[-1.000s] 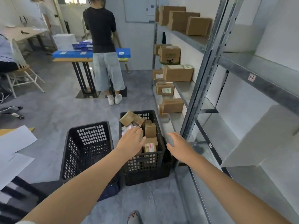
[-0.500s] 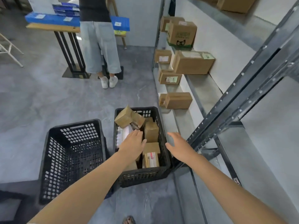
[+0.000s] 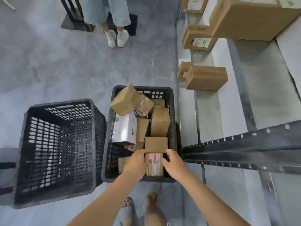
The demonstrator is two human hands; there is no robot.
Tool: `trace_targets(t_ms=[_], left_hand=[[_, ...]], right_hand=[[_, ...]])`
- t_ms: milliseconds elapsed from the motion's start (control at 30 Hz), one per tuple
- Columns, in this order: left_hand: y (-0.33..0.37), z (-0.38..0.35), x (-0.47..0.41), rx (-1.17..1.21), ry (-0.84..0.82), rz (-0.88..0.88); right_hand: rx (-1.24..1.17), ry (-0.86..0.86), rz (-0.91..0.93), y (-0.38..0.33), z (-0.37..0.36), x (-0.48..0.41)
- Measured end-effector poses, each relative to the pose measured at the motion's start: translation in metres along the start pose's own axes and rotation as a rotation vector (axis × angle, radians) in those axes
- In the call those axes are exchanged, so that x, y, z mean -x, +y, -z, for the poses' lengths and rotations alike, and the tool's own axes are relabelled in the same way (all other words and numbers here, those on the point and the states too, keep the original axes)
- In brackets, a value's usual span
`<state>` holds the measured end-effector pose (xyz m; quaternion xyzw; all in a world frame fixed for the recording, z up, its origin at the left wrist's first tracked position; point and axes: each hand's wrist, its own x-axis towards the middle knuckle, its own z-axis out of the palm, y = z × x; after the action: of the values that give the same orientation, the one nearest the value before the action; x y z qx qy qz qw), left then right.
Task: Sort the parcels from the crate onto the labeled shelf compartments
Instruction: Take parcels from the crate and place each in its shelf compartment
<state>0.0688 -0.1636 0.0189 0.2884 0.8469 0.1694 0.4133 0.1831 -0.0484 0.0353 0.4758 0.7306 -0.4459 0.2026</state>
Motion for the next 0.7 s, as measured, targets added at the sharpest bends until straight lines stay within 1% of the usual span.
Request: trace_targets(t_ms=[133, 267, 433, 533, 700], left_hand=[[-0.011, -0.040, -0.033, 0.065, -0.123, 0.160], [-0.021, -0.073, -0.058, 0.157, -0.163, 0.315], [-0.021, -0.093, -0.076, 0.292, -0.221, 0.484], [-0.019, -0.095, -0.075, 0.347, -0.234, 0.510], [-0.014, -0.079, -0.059, 0.419, -0.168, 0.497]], right_hand=[[-0.018, -0.096, -0.083, 0.026, -0.029, -0.046], [-0.051, -0.160, -0.159, 0.047, -0.047, -0.072], [-0.138, -0.244, -0.265, 0.064, -0.059, -0.104], [-0.192, -0.261, -0.277, 0.067, -0.064, -0.110], [-0.259, -0.267, -0.288, 0.058, -0.057, -0.095]])
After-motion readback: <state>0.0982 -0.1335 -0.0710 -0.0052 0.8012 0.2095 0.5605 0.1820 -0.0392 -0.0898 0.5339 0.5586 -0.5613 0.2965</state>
